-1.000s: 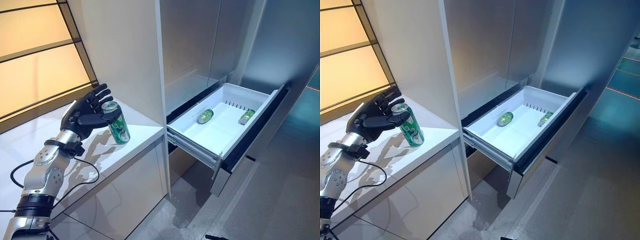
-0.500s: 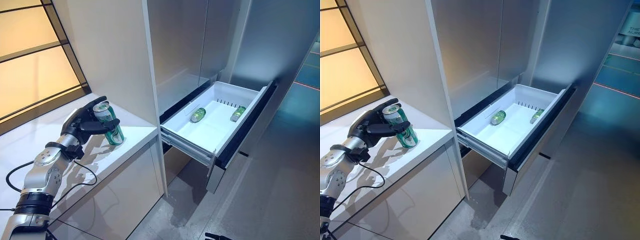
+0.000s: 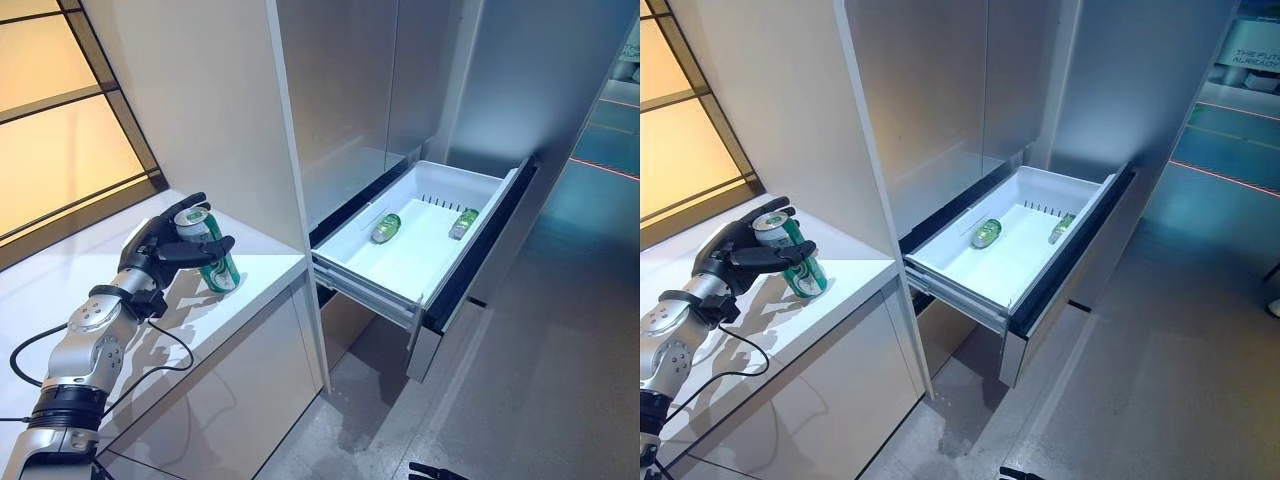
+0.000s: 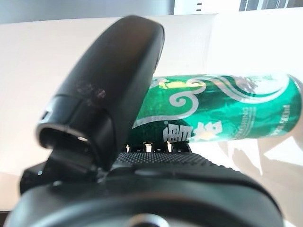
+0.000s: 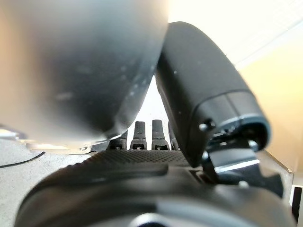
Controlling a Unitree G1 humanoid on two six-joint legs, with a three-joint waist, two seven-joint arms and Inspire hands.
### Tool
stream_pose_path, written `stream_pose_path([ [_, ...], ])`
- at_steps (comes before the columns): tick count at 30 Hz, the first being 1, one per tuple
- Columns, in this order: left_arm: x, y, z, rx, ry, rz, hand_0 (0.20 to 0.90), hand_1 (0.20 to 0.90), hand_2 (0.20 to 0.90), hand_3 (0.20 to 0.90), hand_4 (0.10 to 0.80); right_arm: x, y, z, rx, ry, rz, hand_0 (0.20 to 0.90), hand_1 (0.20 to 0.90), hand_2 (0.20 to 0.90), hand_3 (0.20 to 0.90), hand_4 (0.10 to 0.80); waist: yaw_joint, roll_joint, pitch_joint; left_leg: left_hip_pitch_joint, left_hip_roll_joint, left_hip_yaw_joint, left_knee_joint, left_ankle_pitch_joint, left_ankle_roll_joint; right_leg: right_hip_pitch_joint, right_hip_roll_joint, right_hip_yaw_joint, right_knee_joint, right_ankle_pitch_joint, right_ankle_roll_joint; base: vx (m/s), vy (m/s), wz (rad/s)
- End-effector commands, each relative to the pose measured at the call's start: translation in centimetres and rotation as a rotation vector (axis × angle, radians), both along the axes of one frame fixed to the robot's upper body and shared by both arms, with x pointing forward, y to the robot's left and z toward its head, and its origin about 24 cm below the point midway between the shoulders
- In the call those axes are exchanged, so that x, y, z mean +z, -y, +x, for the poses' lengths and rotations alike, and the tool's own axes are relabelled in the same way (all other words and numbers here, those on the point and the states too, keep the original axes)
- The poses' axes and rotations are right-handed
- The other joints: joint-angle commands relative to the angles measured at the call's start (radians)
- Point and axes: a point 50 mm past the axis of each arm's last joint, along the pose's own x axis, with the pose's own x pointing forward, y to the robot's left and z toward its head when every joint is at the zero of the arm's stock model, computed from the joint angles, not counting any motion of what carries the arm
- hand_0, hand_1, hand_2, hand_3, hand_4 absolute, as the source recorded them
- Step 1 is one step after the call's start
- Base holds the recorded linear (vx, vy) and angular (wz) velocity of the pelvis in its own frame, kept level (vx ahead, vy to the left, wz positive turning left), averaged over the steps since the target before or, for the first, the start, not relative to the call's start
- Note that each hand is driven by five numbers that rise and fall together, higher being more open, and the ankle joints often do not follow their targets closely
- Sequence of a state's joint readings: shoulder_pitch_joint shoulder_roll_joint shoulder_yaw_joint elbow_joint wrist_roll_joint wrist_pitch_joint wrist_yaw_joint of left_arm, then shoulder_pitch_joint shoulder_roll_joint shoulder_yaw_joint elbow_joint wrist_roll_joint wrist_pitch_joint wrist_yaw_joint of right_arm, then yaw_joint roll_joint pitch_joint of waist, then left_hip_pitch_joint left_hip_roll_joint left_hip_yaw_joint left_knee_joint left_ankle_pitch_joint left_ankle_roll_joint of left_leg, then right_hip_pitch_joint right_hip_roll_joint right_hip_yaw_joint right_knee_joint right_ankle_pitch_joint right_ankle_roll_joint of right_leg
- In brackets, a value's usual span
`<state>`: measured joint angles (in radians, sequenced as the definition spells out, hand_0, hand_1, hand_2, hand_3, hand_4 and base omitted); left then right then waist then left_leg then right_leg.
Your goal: Put drinks into fridge and close the fridge
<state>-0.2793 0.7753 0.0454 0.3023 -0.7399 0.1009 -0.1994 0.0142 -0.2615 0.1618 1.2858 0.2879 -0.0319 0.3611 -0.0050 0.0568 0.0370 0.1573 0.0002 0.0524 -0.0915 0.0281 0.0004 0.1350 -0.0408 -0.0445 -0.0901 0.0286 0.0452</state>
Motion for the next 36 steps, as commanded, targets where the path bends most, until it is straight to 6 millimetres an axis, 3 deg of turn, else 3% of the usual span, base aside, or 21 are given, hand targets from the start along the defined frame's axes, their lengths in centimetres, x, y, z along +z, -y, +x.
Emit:
stream_pose_path([
  [1,9.9,0.9,2.5,-0.006,0.409,-0.049,0.900,0.900,0.900,0.900,0.800,0.1,0.8,-0.4,0.019,-0.039,-0.006,0.900,0.900,0.900,0.900,0.800,-0.016,0.015,0.000,0.035,-0.066,0.003,0.026,-0.128,0.028,0.001,0.040,-0.004,0.082,-0.123,0.033,0.000,0.000,0.00],
  [19,8.9,0.8,3.0,0.010,0.373,-0.048,0.900,0.900,0.900,0.900,0.800,0.0,0.6,-0.7,0.014,-0.038,-0.011,0.900,0.900,0.900,0.900,0.800,-0.027,0.018,0.000,0.034,-0.067,0.009,0.031,-0.129,0.028,-0.003,0.042,0.002,0.088,-0.123,0.032,0.000,0.000,0.00],
  [36,9.2,0.9,2.9,0.036,0.427,-0.088,0.900,0.900,0.900,0.900,0.800,0.0,0.9,-0.9,0.016,-0.039,-0.015,0.900,0.900,0.900,0.900,0.800,-0.034,0.018,0.004,0.035,-0.067,0.010,0.036,-0.131,0.028,-0.002,0.044,0.005,0.091,-0.126,0.029,0.004,0.000,-0.02],
])
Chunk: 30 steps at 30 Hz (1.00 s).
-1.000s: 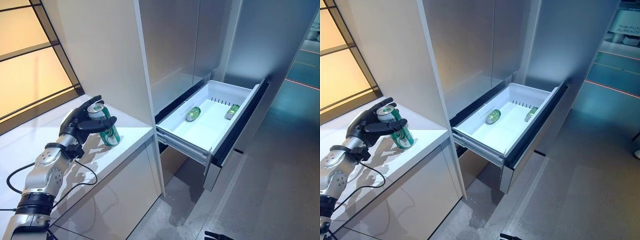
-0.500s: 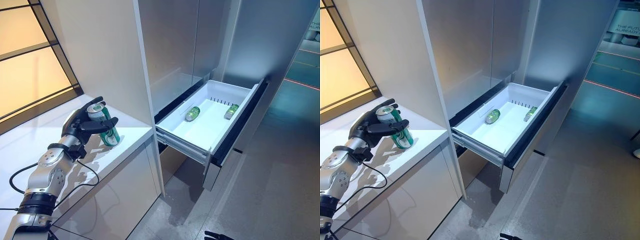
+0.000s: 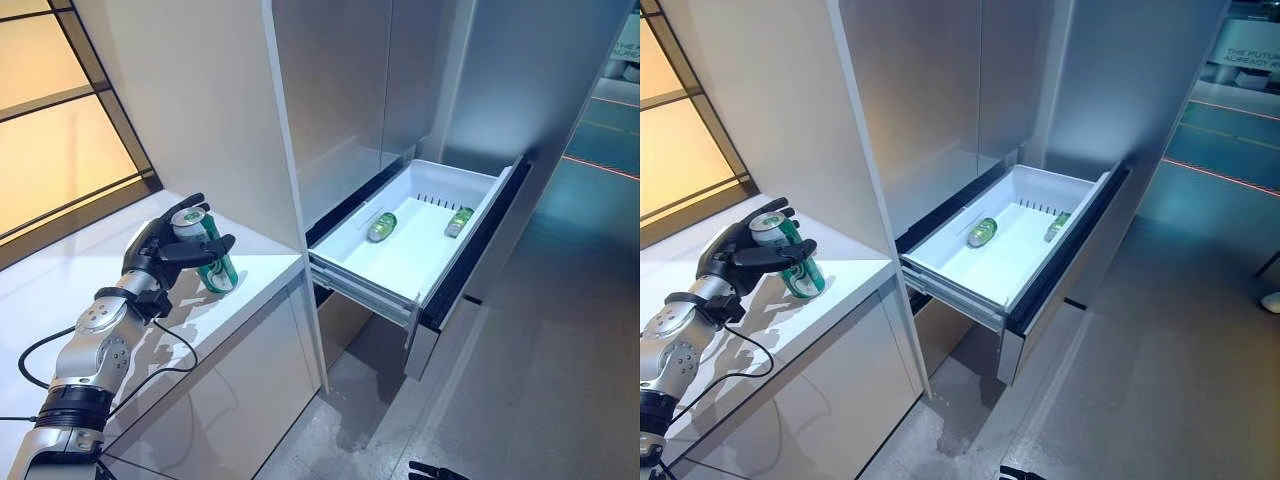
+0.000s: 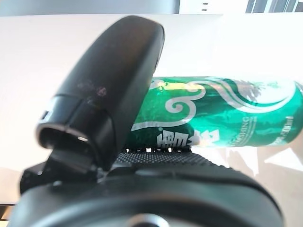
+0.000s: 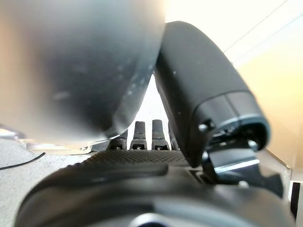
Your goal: Put drinks into fridge and close the fridge
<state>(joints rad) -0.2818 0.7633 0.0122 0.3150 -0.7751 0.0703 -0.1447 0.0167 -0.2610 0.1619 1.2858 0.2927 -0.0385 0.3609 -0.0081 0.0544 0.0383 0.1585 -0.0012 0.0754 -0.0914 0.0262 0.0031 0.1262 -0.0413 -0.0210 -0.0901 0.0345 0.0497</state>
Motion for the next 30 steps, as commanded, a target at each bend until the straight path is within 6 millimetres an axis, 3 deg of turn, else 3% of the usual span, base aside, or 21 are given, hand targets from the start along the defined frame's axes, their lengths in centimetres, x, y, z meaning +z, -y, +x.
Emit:
stream_pose_path([
  [1,9.86,0.49,2.70,0.015,0.430,-0.048,0.900,0.900,0.900,0.900,0.800,0.01,0.93,-0.91,0.021,-0.044,-0.016,0.900,0.900,0.900,0.900,0.800,-0.032,0.020,0.003,0.034,-0.065,-0.014,0.035,-0.129,0.025,0.006,0.045,-0.019,0.092,-0.132,0.024,0.000,0.000,0.00],
  [23,9.37,0.54,2.77,0.024,0.413,-0.013,0.900,0.900,0.900,0.900,0.800,-0.01,0.78,-0.97,0.032,-0.044,-0.014,0.900,0.900,0.900,0.900,0.800,-0.036,0.019,0.004,0.030,-0.066,-0.014,0.036,-0.126,0.023,0.004,0.045,-0.018,0.095,-0.132,0.024,0.000,0.000,0.00],
  [25,9.51,0.63,2.84,0.018,0.408,-0.006,0.811,0.811,0.811,0.796,0.696,0.00,0.79,-0.91,0.031,-0.044,-0.014,0.900,0.900,0.900,0.900,0.800,-0.036,0.019,0.004,0.030,-0.066,-0.015,0.036,-0.125,0.023,0.004,0.045,-0.018,0.094,-0.131,0.024,0.000,0.000,0.00],
  [26,9.50,0.64,2.83,0.015,0.407,-0.001,0.589,0.589,0.589,0.538,0.438,0.01,0.80,-0.92,0.031,-0.044,-0.014,0.900,0.900,0.900,0.900,0.800,-0.036,0.019,0.004,0.030,-0.067,-0.015,0.036,-0.125,0.023,0.004,0.045,-0.018,0.095,-0.131,0.024,0.000,0.000,0.00],
  [27,9.45,0.68,2.86,0.010,0.407,0.003,0.484,0.484,0.484,0.414,0.314,-0.01,0.74,-0.91,0.029,-0.045,-0.013,0.900,0.900,0.900,0.900,0.800,-0.036,0.019,0.004,0.030,-0.067,-0.015,0.036,-0.125,0.024,0.005,0.045,-0.019,0.094,-0.131,0.023,0.000,0.000,0.00],
  [28,9.52,0.78,2.88,0.010,0.408,0.005,0.458,0.458,0.458,0.384,0.284,-0.02,0.70,-0.91,0.027,-0.045,-0.013,0.900,0.900,0.900,0.900,0.800,-0.035,0.019,0.003,0.031,-0.067,-0.015,0.036,-0.125,0.024,0.005,0.045,-0.019,0.094,-0.131,0.023,0.000,0.000,0.00],
  [29,9.61,0.78,2.86,0.013,0.414,0.008,0.300,0.300,0.300,0.200,0.100,-0.03,0.71,-0.93,0.026,-0.046,-0.013,0.900,0.900,0.900,0.900,0.800,-0.035,0.020,0.003,0.031,-0.066,-0.014,0.035,-0.125,0.023,0.005,0.045,-0.020,0.094,-0.131,0.024,0.000,0.000,0.00],
  [30,9.72,0.70,2.83,0.021,0.422,0.011,0.300,0.300,0.300,0.200,0.100,-0.03,0.73,-0.94,0.024,-0.046,-0.014,0.900,0.900,0.900,0.900,0.800,-0.035,0.021,0.002,0.031,-0.066,-0.014,0.035,-0.125,0.023,0.005,0.044,-0.020,0.094,-0.131,0.024,0.000,0.000,0.00],
])
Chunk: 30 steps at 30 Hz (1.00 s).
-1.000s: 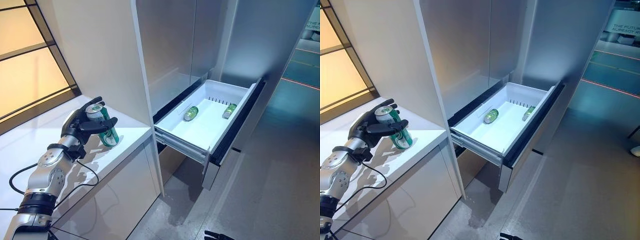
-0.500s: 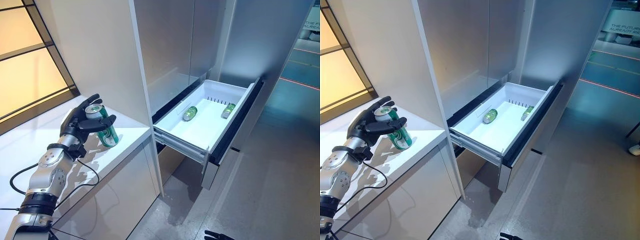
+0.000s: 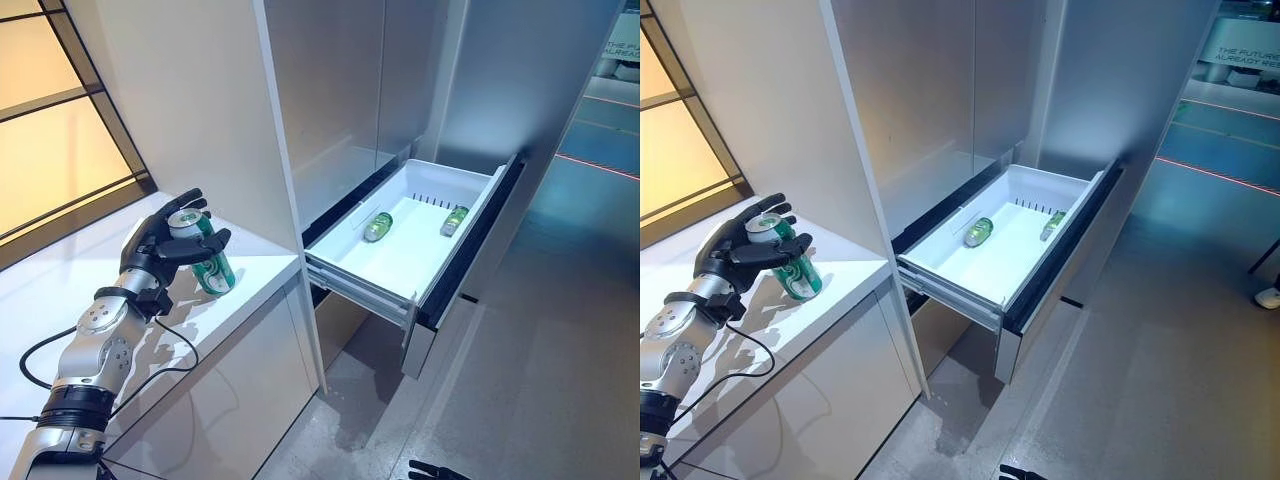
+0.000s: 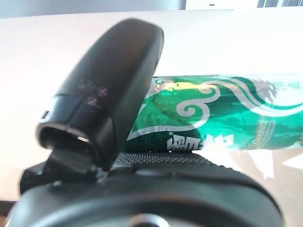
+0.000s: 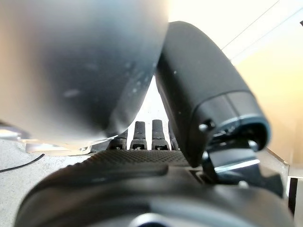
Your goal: Put drinks into fridge and close the fridge
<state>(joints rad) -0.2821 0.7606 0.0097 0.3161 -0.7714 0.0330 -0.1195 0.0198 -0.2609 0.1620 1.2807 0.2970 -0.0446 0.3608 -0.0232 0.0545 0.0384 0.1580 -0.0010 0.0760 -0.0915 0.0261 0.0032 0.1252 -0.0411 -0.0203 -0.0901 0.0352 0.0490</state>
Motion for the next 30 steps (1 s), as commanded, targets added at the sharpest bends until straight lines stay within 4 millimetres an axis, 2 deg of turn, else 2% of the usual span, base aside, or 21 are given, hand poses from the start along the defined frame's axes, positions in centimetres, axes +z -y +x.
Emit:
stream_pose_path([
  [1,9.5,0.8,2.8,-0.003,0.393,0.009,0.300,0.300,0.300,0.200,0.100,-0.1,0.7,-1.0,0.026,-0.055,-0.016,0.900,0.900,0.900,0.900,0.800,-0.020,0.021,0.002,0.031,-0.067,-0.015,0.036,-0.125,0.023,0.006,0.044,-0.021,0.093,-0.131,0.025,0.000,0.000,0.00],
  [8,9.9,1.2,2.8,-0.017,0.420,0.039,0.300,0.300,0.300,0.200,0.100,0.0,0.8,-0.9,0.029,-0.047,-0.015,0.900,0.900,0.900,0.900,0.800,-0.020,0.022,0.002,0.032,-0.067,-0.015,0.034,-0.125,0.023,0.006,0.045,-0.019,0.092,-0.131,0.025,0.000,0.000,0.00],
  [11,10.7,1.8,2.6,-0.050,0.463,0.027,0.300,0.300,0.300,0.200,0.100,0.1,0.8,-0.5,0.034,-0.013,-0.009,0.900,0.900,0.900,0.900,0.800,-0.019,0.021,0.001,0.031,-0.066,-0.015,0.034,-0.124,0.022,0.006,0.044,-0.020,0.092,-0.130,0.026,0.000,0.000,0.00],
  [15,12.6,3.2,2.1,-0.140,0.561,-0.045,0.300,0.300,0.300,0.200,0.100,0.5,0.7,1.0,0.057,0.079,-0.018,0.900,0.900,0.900,0.900,0.800,-0.016,0.018,0.000,0.031,-0.065,-0.016,0.034,-0.123,0.022,0.005,0.044,-0.021,0.093,-0.129,0.026,0.000,0.000,0.00],
  [19,15.2,6.4,0.7,-0.337,0.723,-0.200,0.300,0.300,0.300,0.200,0.100,1.9,0.2,4.7,0.170,0.298,-0.060,0.900,0.900,0.900,0.900,0.800,-0.010,0.012,0.000,0.029,-0.062,-0.018,0.034,-0.123,0.022,0.005,0.042,-0.027,0.094,-0.130,0.025,0.000,0.000,0.00],
  [22,16.4,8.9,-0.6,-0.491,0.805,-0.286,0.300,0.300,0.300,0.200,0.100,3.8,-1.6,8.4,0.264,0.479,-0.053,0.900,0.900,0.900,0.900,0.800,-0.011,0.007,0.002,0.030,-0.060,-0.023,0.030,-0.120,0.022,0.004,0.042,-0.028,0.097,-0.132,0.023,-0.014,-0.008,0.00],
  [23,16.6,9.8,-1.1,-0.566,0.827,-0.317,0.300,0.300,0.300,0.200,0.100,4.9,-2.7,9.8,0.294,0.547,-0.010,0.900,0.900,0.900,0.900,0.800,-0.013,0.003,0.005,0.029,-0.060,-0.025,0.028,-0.118,0.022,0.002,0.042,-0.030,0.098,-0.132,0.023,-0.040,-0.024,-0.01],
  [26,16.2,11.3,-1.8,-0.728,0.833,-0.376,0.300,0.300,0.300,0.200,0.100,6.7,-4.9,11.2,0.349,0.647,0.090,0.900,0.900,0.900,0.900,0.800,-0.019,-0.001,0.009,0.030,-0.061,-0.027,0.028,-0.116,0.023,0.002,0.041,-0.032,0.101,-0.132,0.022,-0.011,-0.007,0.00],
  [28,15.9,12.5,-2.7,-0.829,0.842,-0.364,0.300,0.300,0.300,0.200,0.100,8.7,-7.0,12.2,0.396,0.719,0.186,0.900,0.900,0.900,0.900,0.800,-0.023,-0.006,0.011,0.031,-0.061,-0.028,0.027,-0.114,0.022,0.003,0.040,-0.034,0.101,-0.132,0.023,0.000,0.000,0.00],
  [29,15.8,12.7,-2.9,-0.847,0.846,-0.362,0.300,0.300,0.300,0.200,0.100,9.1,-7.3,12.3,0.408,0.736,0.206,0.900,0.900,0.900,0.900,0.800,-0.024,-0.007,0.011,0.031,-0.061,-0.029,0.027,-0.113,0.022,0.003,0.040,-0.035,0.101,-0.131,0.023,-0.032,-0.026,0.00],
  [30,15.3,13.5,-3.6,-0.909,0.852,-0.344,0.300,0.300,0.300,0.200,0.100,11.1,-8.4,13.1,0.448,0.814,0.275,0.900,0.900,0.900,0.900,0.800,-0.024,-0.012,0.013,0.031,-0.061,-0.032,0.025,-0.109,0.022,0.005,0.040,-0.036,0.100,-0.129,0.024,0.000,0.000,0.00],
])
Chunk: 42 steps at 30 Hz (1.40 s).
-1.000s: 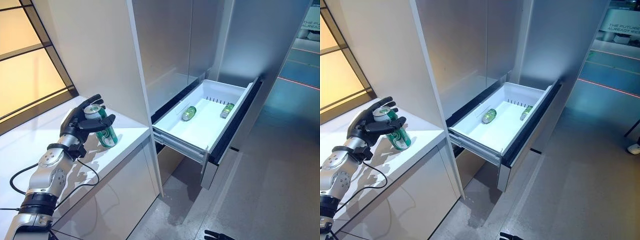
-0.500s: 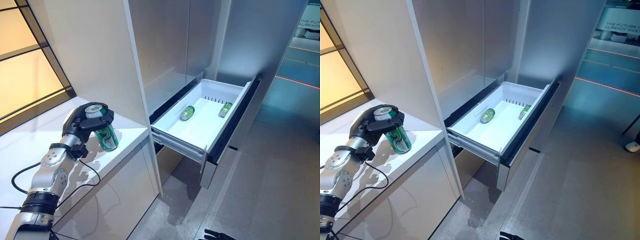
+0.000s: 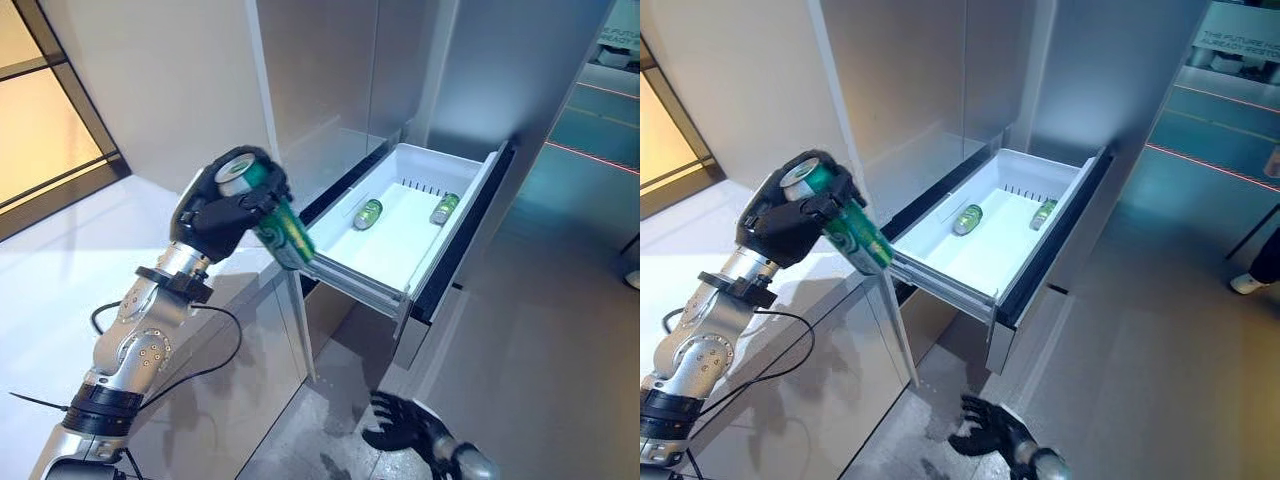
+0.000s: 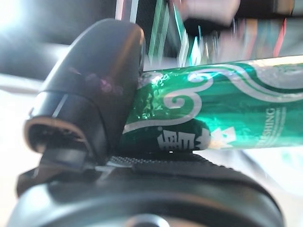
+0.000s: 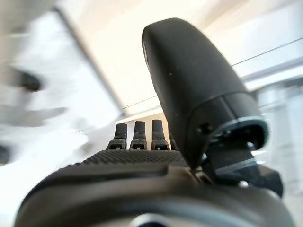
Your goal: Put drinks into fridge and close the fridge
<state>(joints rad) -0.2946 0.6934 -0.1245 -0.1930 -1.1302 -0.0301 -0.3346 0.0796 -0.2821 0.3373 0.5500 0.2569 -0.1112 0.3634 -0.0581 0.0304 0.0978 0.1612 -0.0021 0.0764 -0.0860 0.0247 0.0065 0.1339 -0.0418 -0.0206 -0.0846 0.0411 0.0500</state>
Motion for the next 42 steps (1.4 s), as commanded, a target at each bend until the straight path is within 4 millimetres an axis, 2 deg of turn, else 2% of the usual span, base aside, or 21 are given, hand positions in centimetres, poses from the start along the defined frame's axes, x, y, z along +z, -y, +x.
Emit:
stream_pose_path([
  [1,8.2,1.6,-1.5,-0.168,0.459,-0.154,0.300,0.300,0.300,0.200,0.100,4.1,-1.3,2.9,0.128,0.179,0.140,0.900,0.900,0.900,0.900,0.800,0.011,0.012,-0.046,0.028,-0.060,-0.034,0.019,-0.107,0.019,-0.003,0.041,-0.036,0.093,-0.135,0.023,0.000,0.000,0.00],
  [2,8.1,1.6,-1.6,-0.174,0.461,-0.151,0.300,0.300,0.300,0.200,0.100,4.6,-1.5,3.1,0.135,0.191,0.148,0.900,0.900,0.900,0.900,0.800,0.011,0.011,-0.046,0.029,-0.060,-0.034,0.019,-0.106,0.019,-0.002,0.041,-0.037,0.093,-0.134,0.023,0.000,0.000,0.00],
  [3,7.3,1.8,-2.1,-0.205,0.481,-0.129,0.300,0.300,0.300,0.200,0.100,7.3,-1.9,4.3,0.181,0.279,0.204,0.900,0.900,0.900,0.900,0.800,0.014,0.007,-0.045,0.029,-0.060,-0.038,0.016,-0.103,0.020,-0.002,0.042,-0.037,0.090,-0.130,0.022,0.000,0.000,0.00],
  [4,7.3,1.8,-2.1,-0.205,0.481,-0.130,0.300,0.300,0.300,0.200,0.100,7.3,-1.9,4.2,0.181,0.278,0.204,0.900,0.900,0.900,0.900,0.800,0.013,0.008,-0.045,0.029,-0.060,-0.038,0.016,-0.103,0.020,-0.002,0.042,-0.037,0.090,-0.130,0.022,-0.030,-0.017,0.00],
  [5,6.3,1.7,-2.6,-0.230,0.492,-0.112,0.300,0.300,0.300,0.200,0.100,10.1,-2.1,5.2,0.215,0.367,0.249,0.900,0.900,0.900,0.900,0.800,0.017,0.004,-0.043,0.028,-0.059,-0.039,0.016,-0.101,0.021,-0.002,0.042,-0.036,0.089,-0.126,0.022,0.000,0.000,0.00],
  [6,6.0,1.7,-2.7,-0.236,0.496,-0.105,0.300,0.300,0.300,0.200,0.100,11.3,-2.1,5.5,0.231,0.412,0.277,0.900,0.900,0.900,0.900,0.800,0.018,0.004,-0.043,0.027,-0.059,-0.039,0.015,-0.099,0.021,-0.002,0.042,-0.036,0.088,-0.124,0.022,-0.035,-0.009,-0.02],
  [7,5.4,1.5,-2.9,-0.246,0.500,-0.091,0.300,0.300,0.300,0.200,0.100,13.5,-2.3,6.1,0.254,0.462,0.302,0.900,0.900,0.900,0.900,0.800,0.020,0.003,-0.043,0.024,-0.060,-0.040,0.016,-0.097,0.023,-0.005,0.043,-0.032,0.089,-0.121,0.021,0.000,0.000,0.00],
  [8,5.2,1.5,-3.0,-0.247,0.502,-0.084,0.300,0.300,0.300,0.200,0.100,14.2,-2.3,6.3,0.259,0.481,0.306,0.900,0.900,0.900,0.900,0.800,0.021,0.003,-0.042,0.023,-0.060,-0.041,0.016,-0.097,0.024,-0.006,0.043,-0.031,0.089,-0.121,0.021,0.000,0.000,0.00],
  [10,4.6,1.4,-3.3,-0.267,0.492,-0.066,0.300,0.300,0.300,0.200,0.100,16.9,-2.4,6.9,0.289,0.537,0.357,0.900,0.900,0.900,0.900,0.800,0.025,0.001,-0.042,0.019,-0.060,-0.042,0.016,-0.094,0.026,-0.008,0.044,-0.028,0.087,-0.117,0.019,0.000,0.000,0.00],
  [13,4.1,1.6,-3.4,-0.290,0.467,-0.043,0.300,0.300,0.300,0.200,0.100,18.8,-2.6,7.3,0.300,0.552,0.398,0.900,0.900,0.900,0.900,0.800,0.028,-0.003,-0.043,0.016,-0.060,-0.041,0.019,-0.093,0.027,-0.011,0.044,-0.030,0.088,-0.116,0.018,0.000,0.000,0.00],
  [19,3.1,2.5,-3.5,-0.321,0.418,0.005,0.300,0.300,0.300,0.200,0.100,20.1,-3.4,7.3,0.360,0.503,0.482,0.900,0.900,0.900,0.900,0.800,0.033,-0.009,-0.045,0.011,-0.060,-0.042,0.024,-0.092,0.027,-0.010,0.043,-0.036,0.085,-0.113,0.015,0.000,0.000,0.00],
  [32,2.6,3.8,-2.6,-0.302,0.372,0.088,0.300,0.300,0.300,0.200,0.100,22.7,-5.1,7.1,0.561,0.549,0.480,0.900,0.900,0.900,0.900,0.800,0.039,-0.020,-0.048,-0.002,-0.063,-0.048,0.029,-0.079,0.022,-0.012,0.042,-0.045,0.076,-0.094,0.011,-0.006,-0.003,0.00],
  [36,2.7,3.7,-2.0,-0.265,0.358,0.123,0.300,0.300,0.300,0.200,0.100,24.4,-5.3,7.2,0.606,0.629,0.447,0.900,0.900,0.900,0.900,0.800,0.041,-0.022,-0.052,-0.005,-0.063,-0.049,0.031,-0.077,0.020,-0.013,0.043,-0.044,0.074,-0.093,0.011,-0.008,-0.004,0.00],
  [42,2.5,3.3,-1.5,-0.233,0.338,0.144,0.300,0.300,0.300,0.200,0.100,26.6,-4.6,7.8,0.555,0.755,0.422,0.900,0.900,0.900,0.900,0.800,0.039,-0.022,-0.052,-0.007,-0.065,-0.052,0.033,-0.077,0.020,-0.012,0.045,-0.042,0.073,-0.091,0.010,0.000,0.000,0.00],
])
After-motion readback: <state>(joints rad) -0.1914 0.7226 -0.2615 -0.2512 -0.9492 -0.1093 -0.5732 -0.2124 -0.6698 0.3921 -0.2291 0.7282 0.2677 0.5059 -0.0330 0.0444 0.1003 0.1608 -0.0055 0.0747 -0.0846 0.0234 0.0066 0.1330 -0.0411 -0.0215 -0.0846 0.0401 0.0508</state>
